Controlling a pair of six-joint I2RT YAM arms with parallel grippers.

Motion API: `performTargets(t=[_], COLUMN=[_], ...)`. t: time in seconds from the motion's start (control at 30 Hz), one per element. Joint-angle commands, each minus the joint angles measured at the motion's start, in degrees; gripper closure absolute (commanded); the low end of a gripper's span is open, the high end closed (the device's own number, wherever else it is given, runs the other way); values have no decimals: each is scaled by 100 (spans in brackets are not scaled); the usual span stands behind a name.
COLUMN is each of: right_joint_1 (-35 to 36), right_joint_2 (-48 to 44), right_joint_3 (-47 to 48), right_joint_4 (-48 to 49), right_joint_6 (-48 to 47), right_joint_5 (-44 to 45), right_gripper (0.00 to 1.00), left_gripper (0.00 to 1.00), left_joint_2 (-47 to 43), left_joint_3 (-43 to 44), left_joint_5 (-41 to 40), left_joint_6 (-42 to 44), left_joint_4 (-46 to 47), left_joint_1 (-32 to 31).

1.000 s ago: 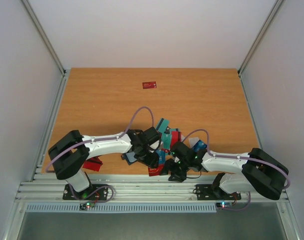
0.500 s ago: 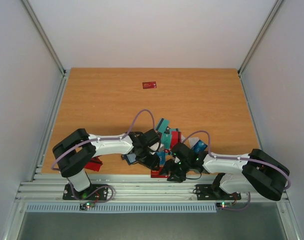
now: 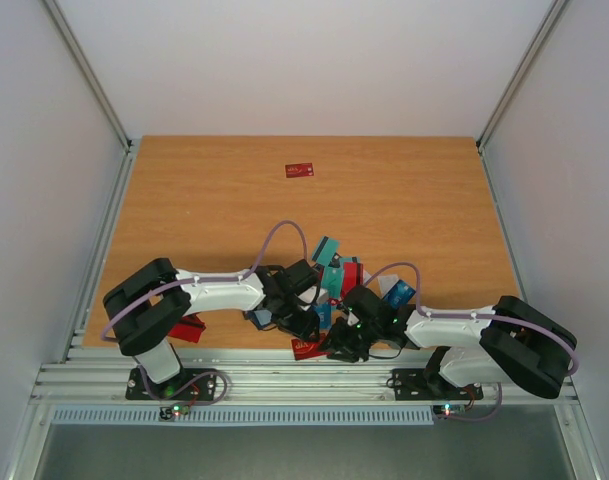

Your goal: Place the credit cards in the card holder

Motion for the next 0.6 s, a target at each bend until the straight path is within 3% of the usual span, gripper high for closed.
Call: performTargets(t=[0.0,0.3,0.57], right_joint_1=[-27,-28,-21], right_joint_2=[15,77,-52], right_joint_3=[-30,-23,167], right_joint_4=[217,433,182], right_joint_6=[-2,-3,-97], right_joint_5=[478,337,308], right_gripper=[72,97,99], left_gripper=[57,57,57], left_joint_2=[216,113,-242], left_joint_3=[-281,-163,191], left_joint_5=[-52,-22,-228], left_joint_6=[-42,-129,-225], left_joint_4=[-52,-98,-547], left_joint_1=[-23,-22,33])
